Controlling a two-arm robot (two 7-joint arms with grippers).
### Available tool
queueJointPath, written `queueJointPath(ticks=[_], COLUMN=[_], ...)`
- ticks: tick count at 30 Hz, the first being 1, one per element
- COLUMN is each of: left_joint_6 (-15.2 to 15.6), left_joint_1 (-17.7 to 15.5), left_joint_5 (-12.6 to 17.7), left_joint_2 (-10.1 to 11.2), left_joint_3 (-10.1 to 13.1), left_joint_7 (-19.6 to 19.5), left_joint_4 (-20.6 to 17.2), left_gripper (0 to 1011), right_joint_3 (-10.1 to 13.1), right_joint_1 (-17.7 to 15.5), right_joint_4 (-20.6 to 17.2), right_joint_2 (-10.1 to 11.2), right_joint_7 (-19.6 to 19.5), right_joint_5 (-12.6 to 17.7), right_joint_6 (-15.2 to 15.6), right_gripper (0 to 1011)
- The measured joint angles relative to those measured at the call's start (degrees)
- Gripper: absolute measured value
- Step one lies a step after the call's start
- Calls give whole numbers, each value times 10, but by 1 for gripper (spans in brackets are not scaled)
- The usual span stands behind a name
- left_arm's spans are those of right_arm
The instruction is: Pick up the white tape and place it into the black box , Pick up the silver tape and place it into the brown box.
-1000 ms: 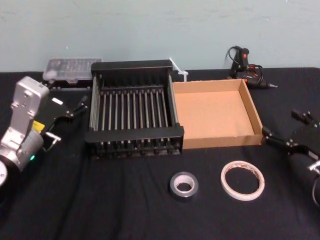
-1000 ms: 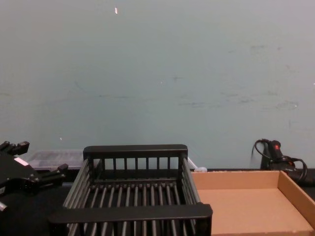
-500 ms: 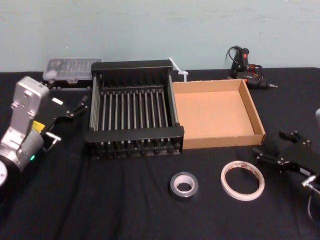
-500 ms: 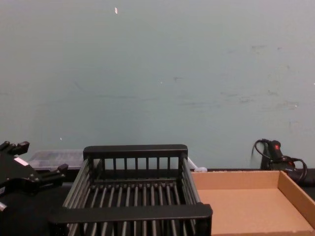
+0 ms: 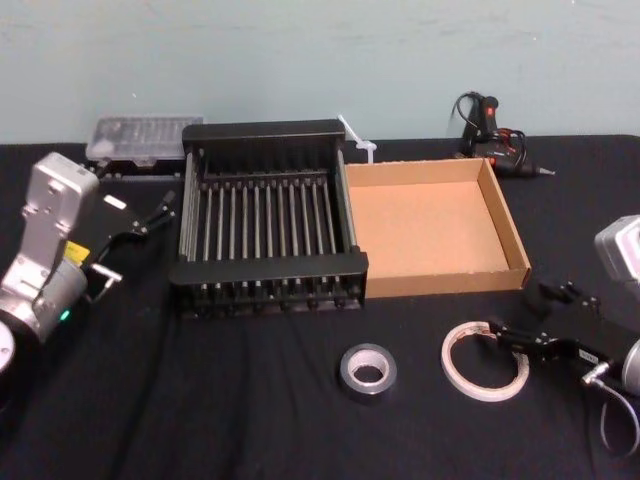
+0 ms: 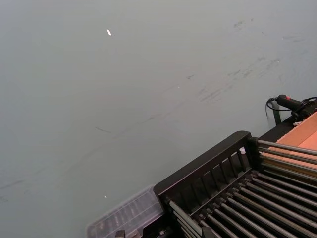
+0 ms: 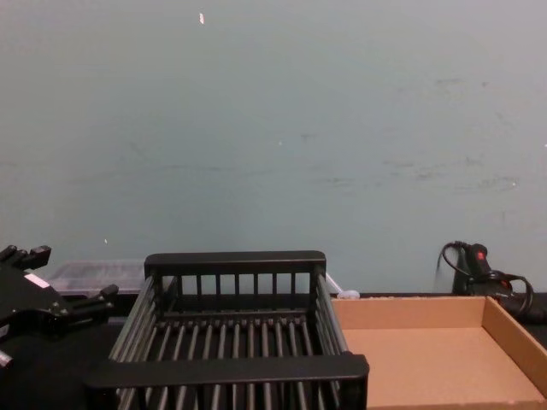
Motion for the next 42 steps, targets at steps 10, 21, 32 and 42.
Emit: queueJointPath(ticks=[10, 21, 32, 42], left_joint_6=[0, 0, 0, 0], left_joint_1=[0, 0, 0, 0], left_joint_5=[0, 0, 0, 0], left_joint_2=[0, 0, 0, 0], left_joint_3=[0, 0, 0, 0], left_joint_7=[0, 0, 0, 0], left_joint_4=[0, 0, 0, 0], left_gripper=[1001, 1001, 1001, 1001], right_joint_3=[-2, 1, 6, 9], right_joint_1=[7, 6, 7, 7], right_joint_4=[12, 16, 20, 22], right_joint_2=[-13, -22, -31, -35], right_joint_7=[15, 30, 44, 53], right_joint_5=[-16, -26, -36, -42], right_joint_6=[11, 24, 34, 39], right_gripper=[1002, 1002, 1002, 1002])
